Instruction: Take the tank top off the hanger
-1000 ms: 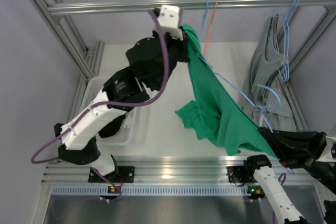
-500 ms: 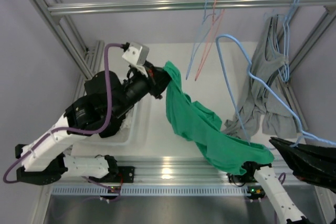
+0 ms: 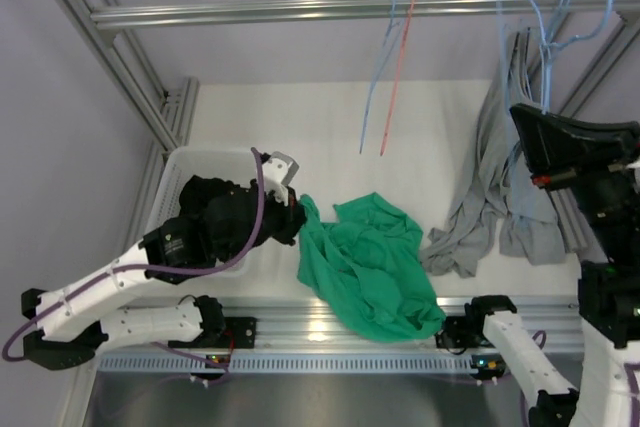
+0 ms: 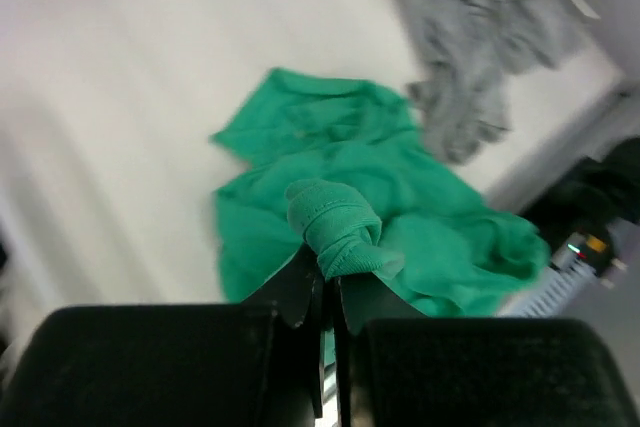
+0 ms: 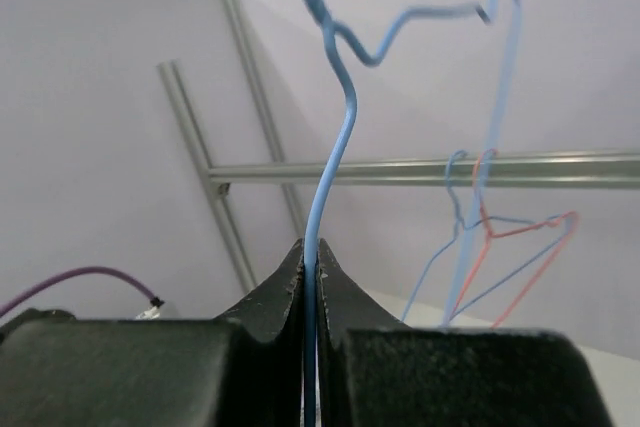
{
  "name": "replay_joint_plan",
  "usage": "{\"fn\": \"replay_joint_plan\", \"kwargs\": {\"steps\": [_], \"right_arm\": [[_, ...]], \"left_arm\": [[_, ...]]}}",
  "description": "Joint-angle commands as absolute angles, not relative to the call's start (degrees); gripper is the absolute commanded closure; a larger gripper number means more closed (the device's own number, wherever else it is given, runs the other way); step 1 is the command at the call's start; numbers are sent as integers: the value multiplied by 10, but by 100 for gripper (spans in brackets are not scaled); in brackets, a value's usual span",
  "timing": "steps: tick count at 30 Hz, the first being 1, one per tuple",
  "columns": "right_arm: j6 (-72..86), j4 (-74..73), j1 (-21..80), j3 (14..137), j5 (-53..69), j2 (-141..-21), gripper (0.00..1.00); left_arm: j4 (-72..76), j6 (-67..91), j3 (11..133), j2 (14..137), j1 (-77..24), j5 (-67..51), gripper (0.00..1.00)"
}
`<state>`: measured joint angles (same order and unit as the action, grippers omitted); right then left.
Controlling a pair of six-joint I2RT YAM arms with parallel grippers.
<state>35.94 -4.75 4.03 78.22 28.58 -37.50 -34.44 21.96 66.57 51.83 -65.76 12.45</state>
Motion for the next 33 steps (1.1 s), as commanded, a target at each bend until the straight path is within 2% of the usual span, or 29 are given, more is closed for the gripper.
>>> {"fn": "replay_joint_plan", "kwargs": {"steps": [1,3,5,11,16,24,33], "right_arm": [[227,-290,34,899,191,-361,100],[170,-398,35,911,184,-362,100],[138,-443,35,891,178,-350,100],[133,-441,34,792,177,-323,100],[164,-347,34,738,228,-338,100],[195,-158,34,696,203,-396,100],[231,-19,36,727,208,-529,100]], "left_arm": [[-436,309,653,478,-656,424,100],[-442,323,629,475,-655,470,100],[-446,330,619,474,-654,485,100],[-445,325,606,470,-644,506,100],[-445,317,599,470,-642,493,100],[-443,315,584,458,-642,470,100],[-440,316,567,455,-642,441,100]]}}
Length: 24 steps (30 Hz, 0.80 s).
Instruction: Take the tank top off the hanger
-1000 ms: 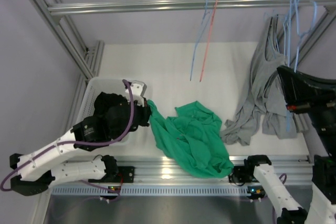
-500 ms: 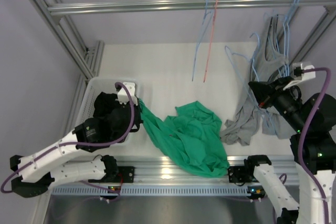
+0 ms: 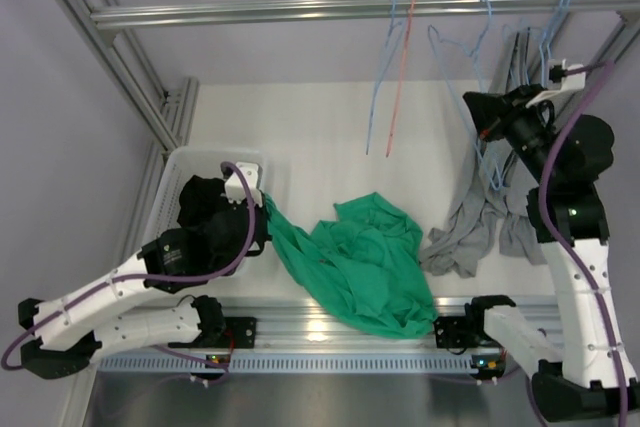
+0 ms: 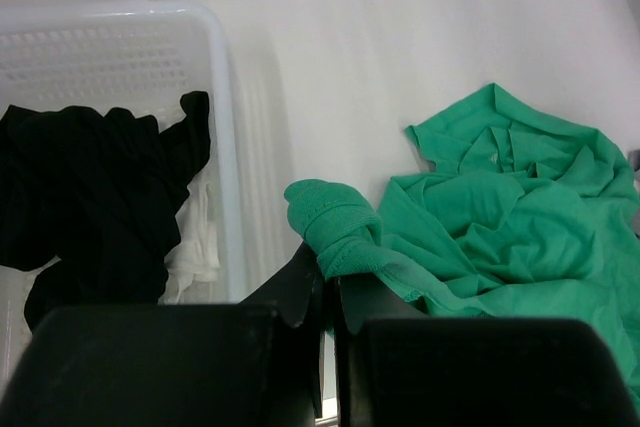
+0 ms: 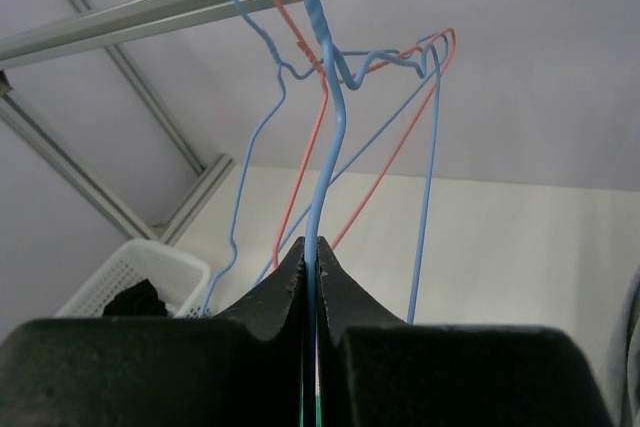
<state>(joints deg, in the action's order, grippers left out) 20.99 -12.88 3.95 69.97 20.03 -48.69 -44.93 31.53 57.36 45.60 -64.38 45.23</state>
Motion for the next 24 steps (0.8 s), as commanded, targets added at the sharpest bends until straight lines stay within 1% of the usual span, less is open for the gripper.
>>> {"fn": "replay_joint_plan", "kwargs": {"steps": [1,7,11,13,17,19,22,24], "right_arm": [[234,-6,36,738,207,-540,100],[240,41,62,777,199,-634,100],[196,49,125,808,133,-686,100],[194,48,139,809,114,-698,100],[183,49,174,778,21,-700,100],[187,58,176,757,-12,-697,100],[191,67,177,737,-27,-695,100],[191,67,176,734,-6,-701,100]], "left_arm": [[-439,316,567,459,-642,440,100],[-411,309,563,467,-642,416,100],[-389,297,555,475,-642,397,100],[-387,295,554,483,-642,392,100],[-384,299,548,483,-642,384,100],[-384,300,548,479,-642,378,100],[-384,300,548,474,-642,374,100],[-382,301,548,472,-642,371,100]]}}
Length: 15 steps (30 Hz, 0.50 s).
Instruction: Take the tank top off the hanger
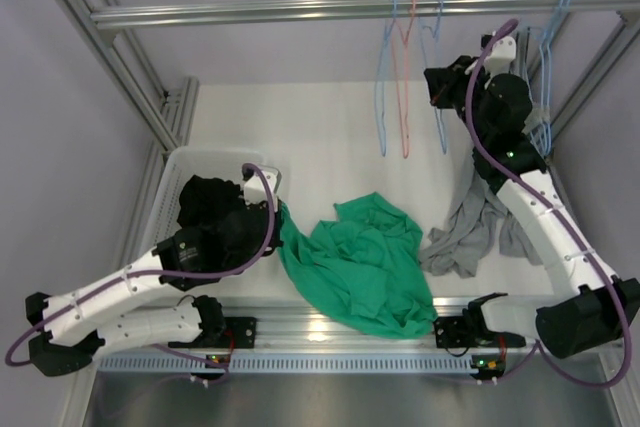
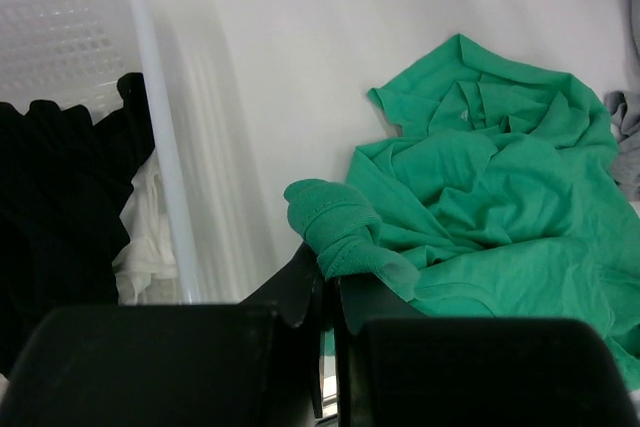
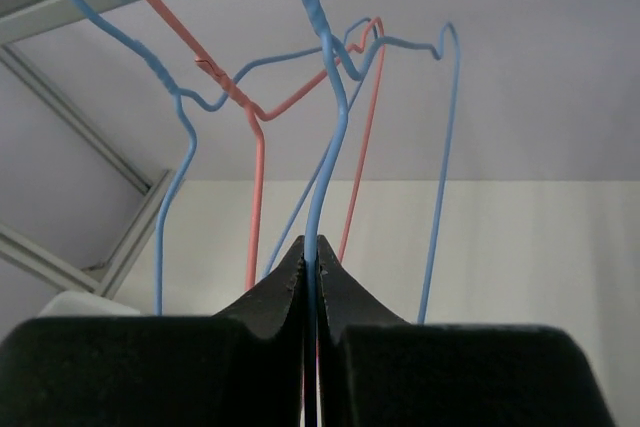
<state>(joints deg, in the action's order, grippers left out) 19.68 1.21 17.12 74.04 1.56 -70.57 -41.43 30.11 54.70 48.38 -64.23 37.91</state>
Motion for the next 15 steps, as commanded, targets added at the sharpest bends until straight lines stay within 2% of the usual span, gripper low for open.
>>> {"fn": "replay_joint_plan", "kwargs": {"steps": [1,9,10,11,12,14,15], "right_arm": [[195,67,178,731,-4,-702,100],[194,66,178,701,54,-705,100],[193,66,178,695,59,-702,91],[192,66,178,693,62,-694,75],[191,62,178,686,60,-687,41],[186,46,178,681,41,-659,19],[181,26,178,674,32,-645,3]], "left_arm": [[-381,301,548,472,-642,368,100],[-342,290,550,492,-642,308,100],[-318,286,549,500,-642,295,100],[-302,281,549,505,-642,265,100],[-288,272,549,519,-642,250,100],[-250,266,556,539,-642,222,100],[-240,265,561,562,-642,216,95]]}}
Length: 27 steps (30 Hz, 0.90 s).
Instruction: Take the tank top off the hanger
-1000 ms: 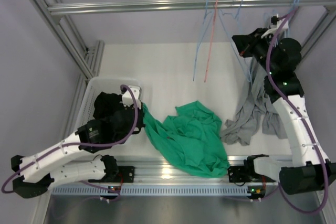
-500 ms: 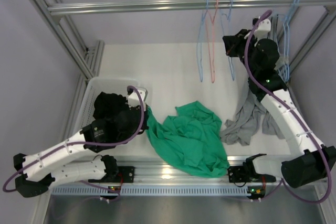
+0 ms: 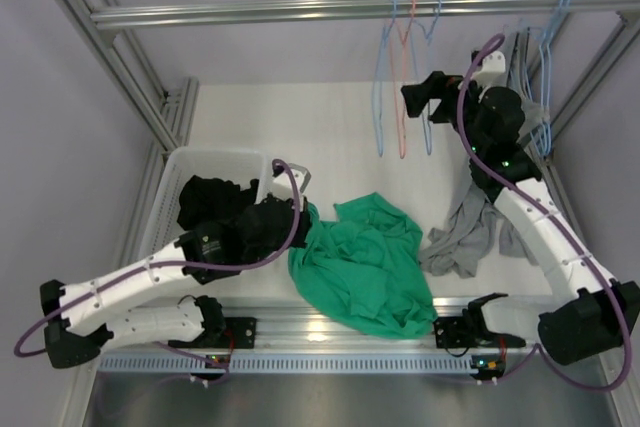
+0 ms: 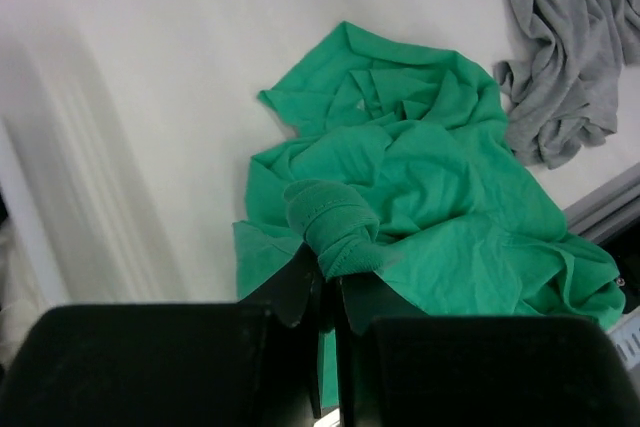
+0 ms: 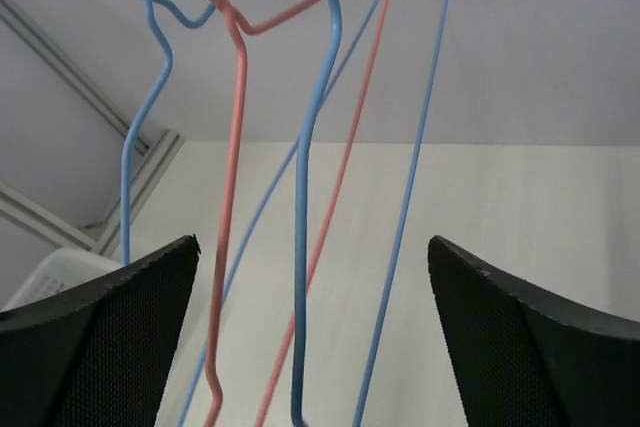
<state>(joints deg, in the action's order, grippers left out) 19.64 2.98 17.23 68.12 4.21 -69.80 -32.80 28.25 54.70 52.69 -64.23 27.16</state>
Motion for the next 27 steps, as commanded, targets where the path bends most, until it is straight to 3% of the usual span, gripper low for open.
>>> {"fn": "replay_joint_plan", "kwargs": {"steps": [1,5,9,12,19,25,26,27], "right_arm": [[171,14,178,670,23,-632,2],[153,-46,154,625,-34,-512,1],[141,-139,135,589,-89,-400,1],[139,-205,136,587,-112,-327,1],[133,-272,136,630,-51,-242,1],[131,-280,135,644,-4,-226,1],[130,-279,136,644,-4,-225,0],[128,-280,136,644,-4,-225,1]], "left_arm": [[-233,264,564,575,-642,212,94],[-184,260,570,647,-642,157,76],[-106,261,549,727,-644,42,46],[-48,249,529,782,-650,4,3],[-49,227,544,919,-666,116,1],[-48,248,554,1017,-680,141,1],[-48,250,555,1027,-683,160,3],[-49,256,553,1030,-686,175,17]]}}
